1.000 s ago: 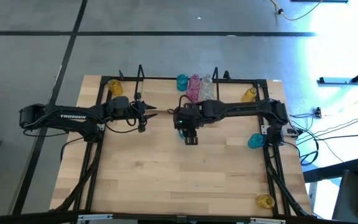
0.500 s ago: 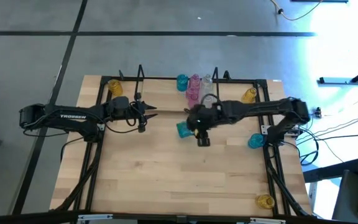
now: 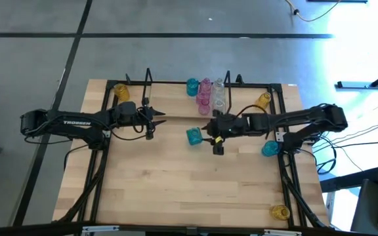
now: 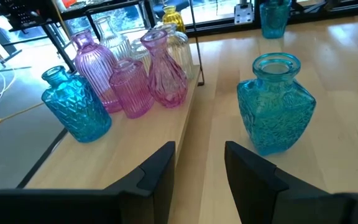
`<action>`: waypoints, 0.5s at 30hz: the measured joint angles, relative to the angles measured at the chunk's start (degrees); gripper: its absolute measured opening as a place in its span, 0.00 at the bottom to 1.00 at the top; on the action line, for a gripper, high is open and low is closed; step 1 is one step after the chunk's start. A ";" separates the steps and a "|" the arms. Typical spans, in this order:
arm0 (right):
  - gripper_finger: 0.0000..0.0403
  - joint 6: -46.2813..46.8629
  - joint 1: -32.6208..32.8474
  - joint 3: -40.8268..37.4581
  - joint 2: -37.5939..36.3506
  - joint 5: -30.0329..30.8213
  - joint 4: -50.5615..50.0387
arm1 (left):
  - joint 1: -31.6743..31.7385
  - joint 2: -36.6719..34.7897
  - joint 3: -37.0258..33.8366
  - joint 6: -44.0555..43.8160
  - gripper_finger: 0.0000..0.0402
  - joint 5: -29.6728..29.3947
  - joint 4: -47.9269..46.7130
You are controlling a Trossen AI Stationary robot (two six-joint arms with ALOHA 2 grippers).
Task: Sort vases onto shelf
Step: Put the top blue vase on the shelf aligned with the other blue vase
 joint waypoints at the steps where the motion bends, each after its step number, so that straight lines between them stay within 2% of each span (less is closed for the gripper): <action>1: 0.49 0.02 0.00 -0.60 0.49 0.00 1.73 | 0.00 0.00 0.00 0.02 0.33 0.00 0.06; 9: 0.50 0.76 -0.09 -2.93 5.02 2.10 13.84 | 0.00 0.00 0.00 0.00 0.33 2.47 -0.07; 15: 0.65 1.18 -0.11 -2.95 6.58 3.95 13.94 | -0.02 0.00 -0.02 -0.07 0.33 4.07 -1.58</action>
